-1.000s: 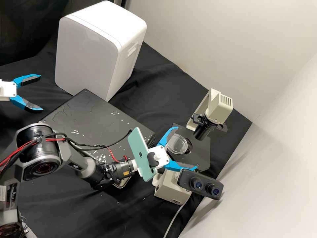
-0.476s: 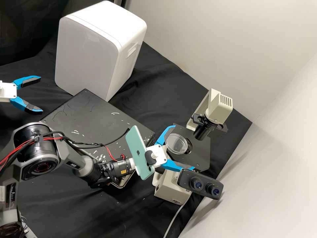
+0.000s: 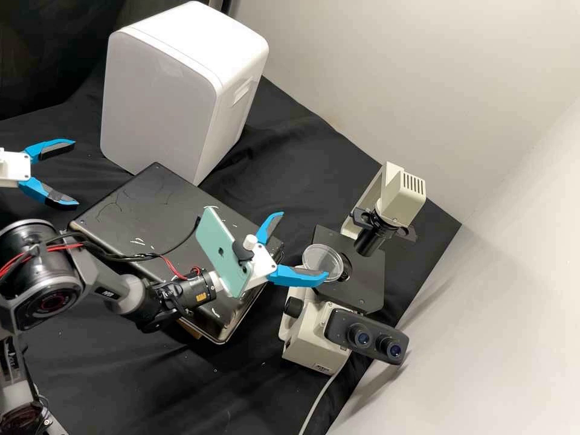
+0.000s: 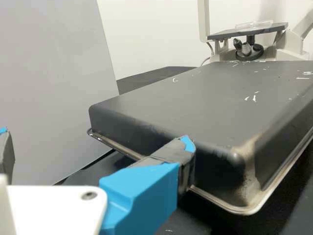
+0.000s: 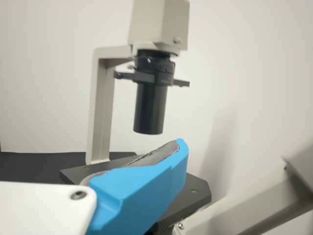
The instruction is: Place the petri dish on the bench
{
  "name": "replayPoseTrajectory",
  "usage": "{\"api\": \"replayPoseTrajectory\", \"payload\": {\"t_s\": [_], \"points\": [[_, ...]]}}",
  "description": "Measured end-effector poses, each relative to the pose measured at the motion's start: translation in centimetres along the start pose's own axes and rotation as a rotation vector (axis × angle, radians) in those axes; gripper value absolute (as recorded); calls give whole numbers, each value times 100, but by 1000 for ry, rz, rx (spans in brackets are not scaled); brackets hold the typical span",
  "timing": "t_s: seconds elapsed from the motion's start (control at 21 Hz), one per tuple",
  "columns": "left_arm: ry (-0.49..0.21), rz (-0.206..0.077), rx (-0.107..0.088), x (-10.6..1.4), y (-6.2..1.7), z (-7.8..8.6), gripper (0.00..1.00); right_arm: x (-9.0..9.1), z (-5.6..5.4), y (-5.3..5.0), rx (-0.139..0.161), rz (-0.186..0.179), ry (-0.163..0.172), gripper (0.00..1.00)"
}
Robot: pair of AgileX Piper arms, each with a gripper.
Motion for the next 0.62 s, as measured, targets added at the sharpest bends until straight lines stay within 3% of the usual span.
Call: {"api": "replayPoseTrajectory", "payload": {"t_s": [0.24, 0.62], "points": [[0, 0, 0, 0, 0, 0, 100, -120, -57, 58, -12, 7, 10, 100], [1, -5, 0, 3, -9, -1, 100, -118, -41, 50, -7, 10, -3, 100]]}}
